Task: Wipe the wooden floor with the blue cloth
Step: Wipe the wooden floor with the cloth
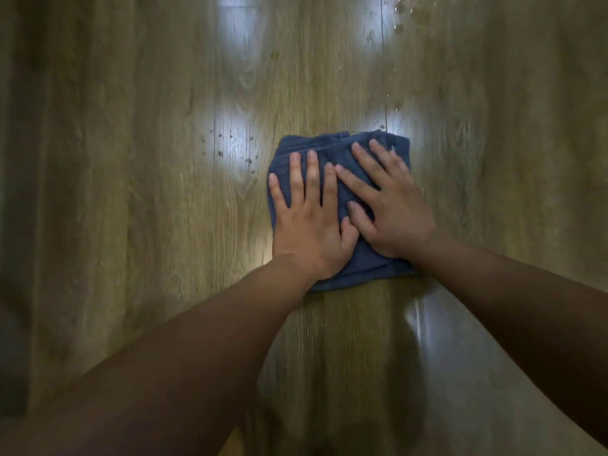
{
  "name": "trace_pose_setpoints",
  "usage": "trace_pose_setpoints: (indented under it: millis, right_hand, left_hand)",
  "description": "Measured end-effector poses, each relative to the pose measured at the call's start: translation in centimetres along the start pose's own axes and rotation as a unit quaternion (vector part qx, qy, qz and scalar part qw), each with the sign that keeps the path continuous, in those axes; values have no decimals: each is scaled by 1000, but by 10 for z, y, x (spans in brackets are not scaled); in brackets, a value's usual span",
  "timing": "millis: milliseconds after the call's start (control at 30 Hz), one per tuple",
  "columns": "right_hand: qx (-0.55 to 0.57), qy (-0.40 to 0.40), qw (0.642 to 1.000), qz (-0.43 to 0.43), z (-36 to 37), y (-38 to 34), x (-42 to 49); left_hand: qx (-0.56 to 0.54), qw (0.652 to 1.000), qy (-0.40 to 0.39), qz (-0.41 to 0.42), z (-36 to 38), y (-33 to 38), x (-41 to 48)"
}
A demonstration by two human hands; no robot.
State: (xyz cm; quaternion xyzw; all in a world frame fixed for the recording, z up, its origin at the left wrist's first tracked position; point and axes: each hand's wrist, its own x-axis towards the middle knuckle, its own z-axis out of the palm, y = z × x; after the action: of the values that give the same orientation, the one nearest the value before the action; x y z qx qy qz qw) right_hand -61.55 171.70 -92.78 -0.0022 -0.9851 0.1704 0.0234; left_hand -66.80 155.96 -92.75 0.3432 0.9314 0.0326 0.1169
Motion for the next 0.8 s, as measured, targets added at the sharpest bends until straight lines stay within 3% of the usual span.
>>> trace_pose_setpoints:
  millis: [300, 800]
  right_hand:
    - [-21, 29, 999, 35, -5, 46, 93]
    - [25, 12, 999, 17, -6, 50, 95]
  left_hand:
    - [-5, 999, 28, 28, -25, -26, 111]
    - [-46, 998, 10, 43, -32, -28, 111]
